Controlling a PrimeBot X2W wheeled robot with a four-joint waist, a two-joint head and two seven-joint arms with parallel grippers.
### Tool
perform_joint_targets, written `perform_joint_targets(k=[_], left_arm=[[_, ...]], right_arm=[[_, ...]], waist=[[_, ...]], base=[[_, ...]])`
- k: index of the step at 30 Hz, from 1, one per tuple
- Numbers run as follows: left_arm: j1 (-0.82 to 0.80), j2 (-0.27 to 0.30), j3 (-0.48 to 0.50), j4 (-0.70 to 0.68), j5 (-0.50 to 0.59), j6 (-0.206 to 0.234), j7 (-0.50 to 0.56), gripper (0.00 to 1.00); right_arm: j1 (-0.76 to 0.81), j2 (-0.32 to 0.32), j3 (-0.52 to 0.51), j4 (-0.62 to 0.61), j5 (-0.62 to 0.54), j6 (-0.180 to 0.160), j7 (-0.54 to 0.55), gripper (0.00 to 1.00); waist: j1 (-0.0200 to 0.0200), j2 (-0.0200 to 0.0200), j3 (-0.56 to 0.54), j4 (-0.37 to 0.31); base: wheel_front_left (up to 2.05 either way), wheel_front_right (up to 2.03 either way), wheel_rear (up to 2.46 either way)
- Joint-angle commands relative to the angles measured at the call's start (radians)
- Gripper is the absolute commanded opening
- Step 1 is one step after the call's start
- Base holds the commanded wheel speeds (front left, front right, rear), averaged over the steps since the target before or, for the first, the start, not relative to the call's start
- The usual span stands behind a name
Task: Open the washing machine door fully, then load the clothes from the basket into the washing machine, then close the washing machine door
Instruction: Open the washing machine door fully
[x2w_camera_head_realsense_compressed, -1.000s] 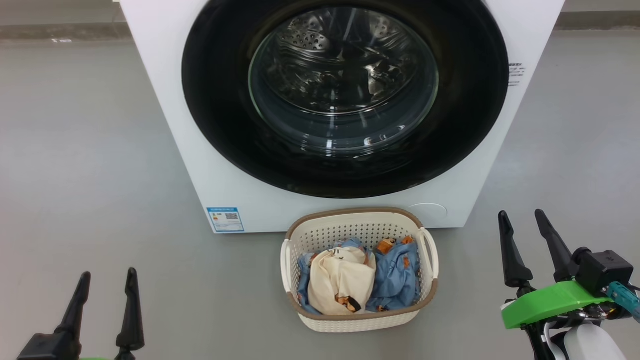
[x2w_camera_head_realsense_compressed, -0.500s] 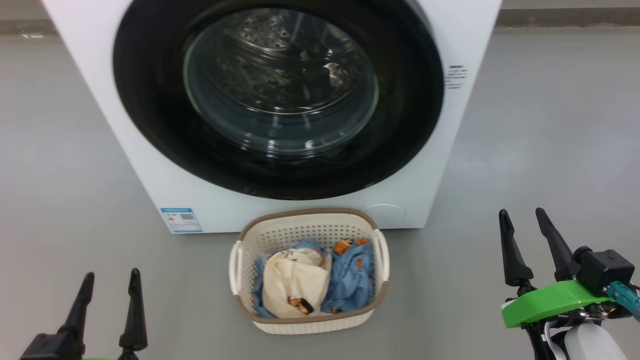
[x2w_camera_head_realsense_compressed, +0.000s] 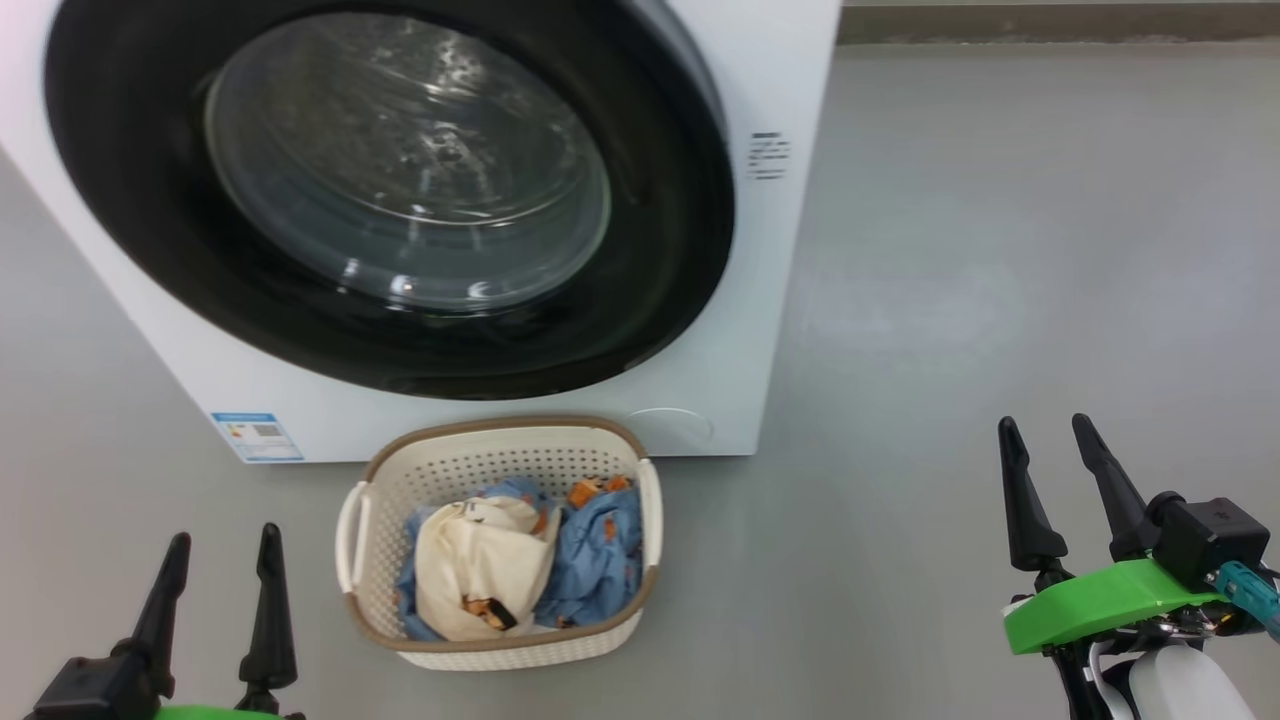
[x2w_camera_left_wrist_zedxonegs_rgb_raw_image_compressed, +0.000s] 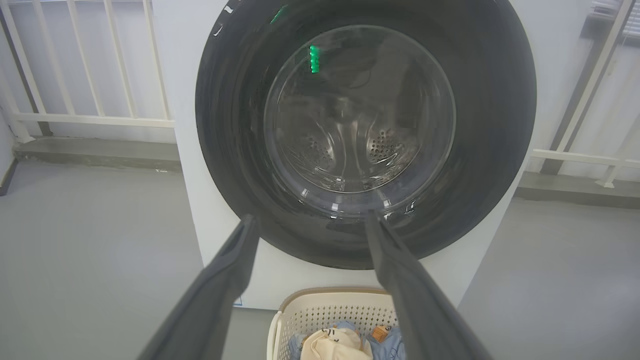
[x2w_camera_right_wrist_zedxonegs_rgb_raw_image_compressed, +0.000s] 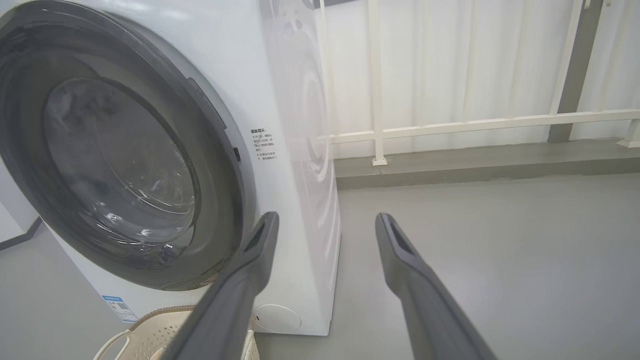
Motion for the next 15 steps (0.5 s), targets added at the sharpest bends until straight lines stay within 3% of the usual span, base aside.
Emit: perform_joint_targets(k=[1, 9, 15], left_arm=[[-0.047, 0.022, 0.033, -0.024, -0.011, -0.001, -0.006, 1.00], [-0.045, 0.028, 0.019, -0.020, -0.018, -0.002, -0.006, 1.00], [-0.044, 0.029, 0.013, -0.018, -0.025, -0.002, -0.006, 1.00]], right_arm=[[-0.020, -0.004, 0.023, -0.025, -0.013, 0.008, -0.012, 1.00], [-0.022, -0.004, 0.023, -0.021, -0.014, 0.008, -0.012, 1.00], [-0.023, -0.005, 0.022, -0.020, -0.013, 0.008, -0.012, 1.00]], waist=[[-0.0001, 0.0000, -0.001, 0.001], [-0.0001, 0.0000, -0.005, 0.003], [-0.0001, 0.0000, -0.005, 0.006]], base=[[0.86, 0.86, -1.72], [0.52, 0.52, -1.03], [0.03, 0.03, -0.05]])
